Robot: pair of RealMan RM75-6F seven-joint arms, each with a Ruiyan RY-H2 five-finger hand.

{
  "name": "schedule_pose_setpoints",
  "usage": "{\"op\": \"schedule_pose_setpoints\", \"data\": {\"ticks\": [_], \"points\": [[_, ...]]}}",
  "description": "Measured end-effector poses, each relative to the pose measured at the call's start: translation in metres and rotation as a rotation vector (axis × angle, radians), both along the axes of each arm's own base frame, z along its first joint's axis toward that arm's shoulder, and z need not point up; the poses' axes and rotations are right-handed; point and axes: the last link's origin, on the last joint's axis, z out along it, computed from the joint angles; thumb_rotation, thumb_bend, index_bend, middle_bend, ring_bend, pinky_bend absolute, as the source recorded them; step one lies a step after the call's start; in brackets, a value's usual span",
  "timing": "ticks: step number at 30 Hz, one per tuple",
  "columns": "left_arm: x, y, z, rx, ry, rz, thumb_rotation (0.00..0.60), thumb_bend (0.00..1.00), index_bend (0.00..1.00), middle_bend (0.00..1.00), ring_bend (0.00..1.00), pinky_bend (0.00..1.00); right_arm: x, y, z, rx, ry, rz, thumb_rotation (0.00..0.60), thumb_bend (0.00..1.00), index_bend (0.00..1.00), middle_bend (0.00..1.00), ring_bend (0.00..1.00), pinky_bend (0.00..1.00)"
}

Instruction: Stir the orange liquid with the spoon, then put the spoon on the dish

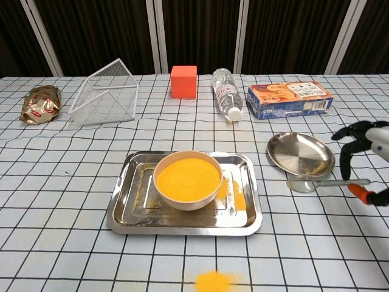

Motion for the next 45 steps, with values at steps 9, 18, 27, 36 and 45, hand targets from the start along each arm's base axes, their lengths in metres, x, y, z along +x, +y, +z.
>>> {"op": "schedule_pose_setpoints", "data": {"ticks": [9, 18, 27, 36, 45], "points": [[0.0, 0.001, 0.0, -0.009, -0.019, 0.006, 0.6, 0.0, 0.0, 0.0, 0.0, 0.02, 0.051, -0.031, 0.007, -0.012, 0.026, 0.029, 0.6, 0.52, 0.59, 0.16, 0.0, 0.0], [0.0, 0.001, 0.002, -0.019, -0.048, 0.013, 0.6, 0.0, 0.0, 0.0, 0.0, 0.02, 0.088, -0.039, -0.03, 0.049, 0.082, 0.032, 0.6, 0.52, 0.59, 0.16, 0.0, 0.0], [0.0, 0.002, 0.003, -0.036, -0.071, 0.021, 0.6, 0.0, 0.0, 0.0, 0.0, 0.02, 0.095, -0.04, -0.067, 0.076, 0.142, -0.003, 0.6, 0.52, 0.59, 0.16, 0.0, 0.0], [0.0, 0.003, 0.002, -0.044, -0.079, 0.026, 0.6, 0.0, 0.0, 0.0, 0.0, 0.02, 0.116, -0.041, -0.083, 0.068, 0.141, 0.014, 0.6, 0.52, 0.59, 0.16, 0.0, 0.0], [0.001, 0.004, 0.003, -0.046, -0.085, 0.028, 0.6, 0.0, 0.0, 0.0, 0.0, 0.02, 0.127, -0.039, -0.092, 0.066, 0.15, 0.027, 0.6, 0.52, 0.59, 0.16, 0.0, 0.0]]}}
